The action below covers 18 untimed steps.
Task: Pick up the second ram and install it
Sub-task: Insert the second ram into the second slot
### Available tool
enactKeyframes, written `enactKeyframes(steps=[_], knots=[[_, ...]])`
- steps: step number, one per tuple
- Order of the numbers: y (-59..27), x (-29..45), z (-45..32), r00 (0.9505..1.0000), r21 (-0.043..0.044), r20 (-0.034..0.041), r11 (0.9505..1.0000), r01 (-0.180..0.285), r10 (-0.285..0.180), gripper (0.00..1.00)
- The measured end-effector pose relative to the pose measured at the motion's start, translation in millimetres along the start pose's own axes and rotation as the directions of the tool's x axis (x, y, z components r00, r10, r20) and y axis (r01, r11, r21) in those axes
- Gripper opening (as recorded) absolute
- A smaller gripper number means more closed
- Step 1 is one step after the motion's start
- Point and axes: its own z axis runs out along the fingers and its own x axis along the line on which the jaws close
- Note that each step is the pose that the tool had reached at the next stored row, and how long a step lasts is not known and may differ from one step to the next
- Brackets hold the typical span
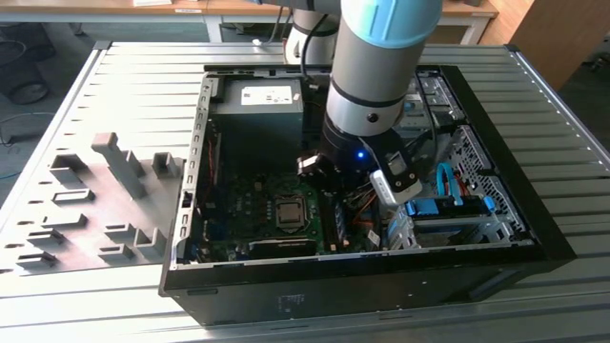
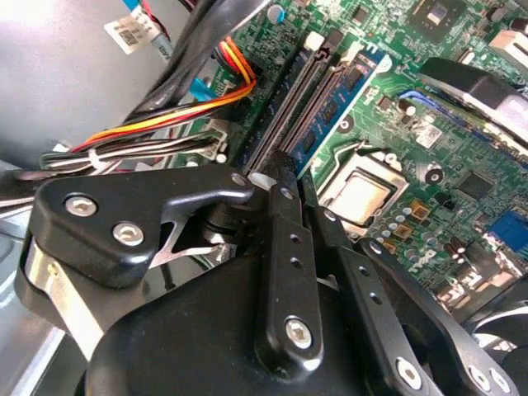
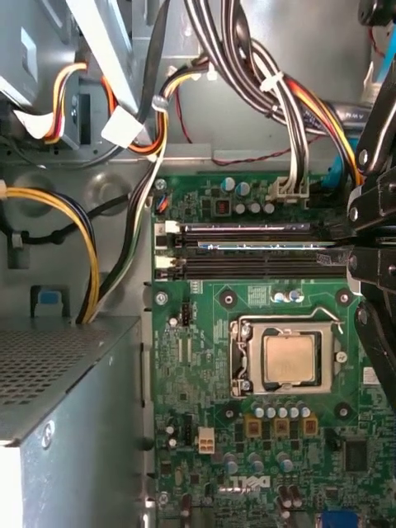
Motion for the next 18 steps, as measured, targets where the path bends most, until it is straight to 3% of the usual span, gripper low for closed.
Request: enactKeyframes(steps=[7, 18], knots=[[0.9, 2.6, 9.3, 1.0000, 0.0013, 0.0001, 1.0000, -0.004, 0.004, 0.14], [5.5, 8.8, 17.6, 1.0000, 0.0027, 0.0001, 1.0000, -0.004, 0.004, 0.14]])
